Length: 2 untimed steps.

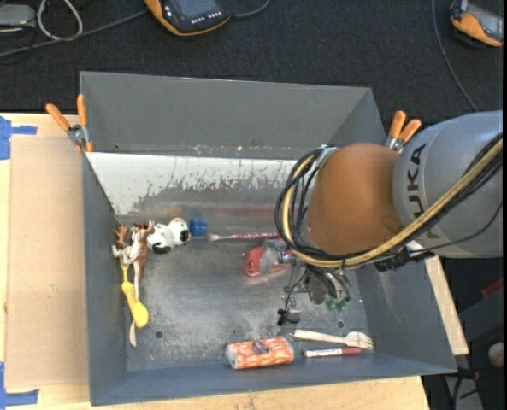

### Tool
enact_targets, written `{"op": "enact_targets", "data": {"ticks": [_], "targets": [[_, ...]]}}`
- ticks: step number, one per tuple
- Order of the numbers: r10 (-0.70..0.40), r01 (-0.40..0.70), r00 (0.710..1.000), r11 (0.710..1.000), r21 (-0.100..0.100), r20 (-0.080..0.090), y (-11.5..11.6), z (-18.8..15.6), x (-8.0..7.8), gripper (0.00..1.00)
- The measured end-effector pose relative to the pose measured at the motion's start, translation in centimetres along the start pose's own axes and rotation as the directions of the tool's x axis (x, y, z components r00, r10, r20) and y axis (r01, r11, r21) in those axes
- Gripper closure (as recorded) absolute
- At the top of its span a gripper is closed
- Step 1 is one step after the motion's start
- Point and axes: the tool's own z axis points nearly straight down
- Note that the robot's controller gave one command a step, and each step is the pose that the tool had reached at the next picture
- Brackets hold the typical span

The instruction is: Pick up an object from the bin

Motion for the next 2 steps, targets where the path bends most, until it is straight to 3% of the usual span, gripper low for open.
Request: {"op": "enact_targets", "data": {"ticks": [1,2], "targets": [[0.001,-0.001,1.000,1.000,0.000,0.000,0.0,0.0,0.0,0.00],[0.060,-0.060,0.998,0.998,-0.001,0.002,-7.2,7.2,1.5,0.00]]}}
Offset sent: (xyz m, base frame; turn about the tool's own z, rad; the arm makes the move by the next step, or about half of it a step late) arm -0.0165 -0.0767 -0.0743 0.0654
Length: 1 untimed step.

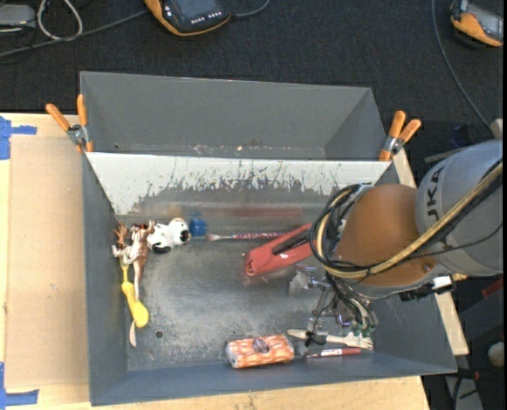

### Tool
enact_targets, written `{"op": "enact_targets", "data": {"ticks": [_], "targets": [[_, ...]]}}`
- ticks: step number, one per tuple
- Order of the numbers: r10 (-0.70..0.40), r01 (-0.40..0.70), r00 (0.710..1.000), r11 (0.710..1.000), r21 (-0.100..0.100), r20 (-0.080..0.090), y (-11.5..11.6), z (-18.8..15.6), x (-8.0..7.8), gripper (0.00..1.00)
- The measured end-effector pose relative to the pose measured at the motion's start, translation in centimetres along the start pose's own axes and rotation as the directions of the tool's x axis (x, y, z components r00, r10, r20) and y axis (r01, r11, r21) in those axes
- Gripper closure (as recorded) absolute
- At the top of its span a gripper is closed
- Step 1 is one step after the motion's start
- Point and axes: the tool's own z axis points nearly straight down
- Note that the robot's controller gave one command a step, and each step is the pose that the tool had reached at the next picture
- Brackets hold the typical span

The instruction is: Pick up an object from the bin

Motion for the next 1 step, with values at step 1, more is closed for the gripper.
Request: {"op": "enact_targets", "data": {"ticks": [1], "targets": [[-0.153,0.153,0.988,0.988,0.001,0.009,-1.67,1.61,0.31,0.00]]}}
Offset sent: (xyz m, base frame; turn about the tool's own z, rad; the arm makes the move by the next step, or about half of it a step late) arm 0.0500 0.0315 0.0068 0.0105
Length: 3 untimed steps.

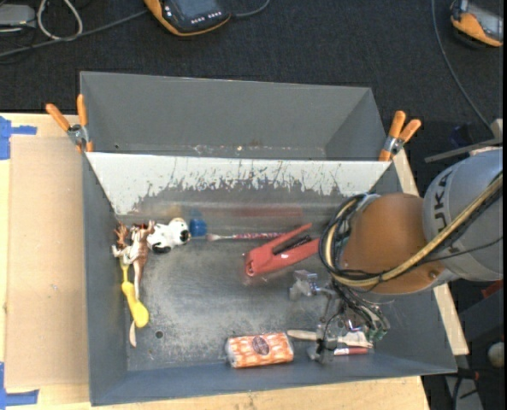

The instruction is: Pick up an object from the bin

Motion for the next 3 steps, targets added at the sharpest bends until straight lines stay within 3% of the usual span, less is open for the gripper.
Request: {"op": "enact_targets", "data": {"ticks": [1,2,3], "targets": [[0.038,-0.038,0.999,0.999,-0.002,-0.009,2.5,-1.2,-3.2,0.00],[0.130,-0.130,0.991,0.991,-0.001,-0.012,2.7,-5.4,-3.0,0.00],[-0.052,0.052,0.999,0.999,-0.004,-0.010,6.5,-6.6,-2.4,0.00]]}}
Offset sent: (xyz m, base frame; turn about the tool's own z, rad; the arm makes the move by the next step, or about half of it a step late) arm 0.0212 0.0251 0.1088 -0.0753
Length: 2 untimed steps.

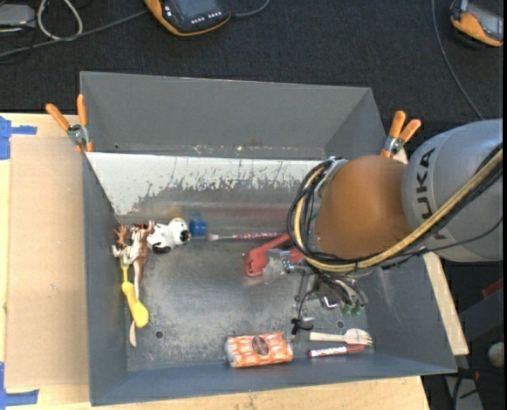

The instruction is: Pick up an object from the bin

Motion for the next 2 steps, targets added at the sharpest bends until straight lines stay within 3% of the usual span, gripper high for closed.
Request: {"op": "enact_targets", "data": {"ticks": [1,2], "targets": [[0.143,-0.143,0.990,0.990,0.002,0.004,3.6,4.4,0.1,0.00],[-0.083,0.083,0.996,0.997,0.002,0.013,2.3,5.8,1.1,0.00]]}}
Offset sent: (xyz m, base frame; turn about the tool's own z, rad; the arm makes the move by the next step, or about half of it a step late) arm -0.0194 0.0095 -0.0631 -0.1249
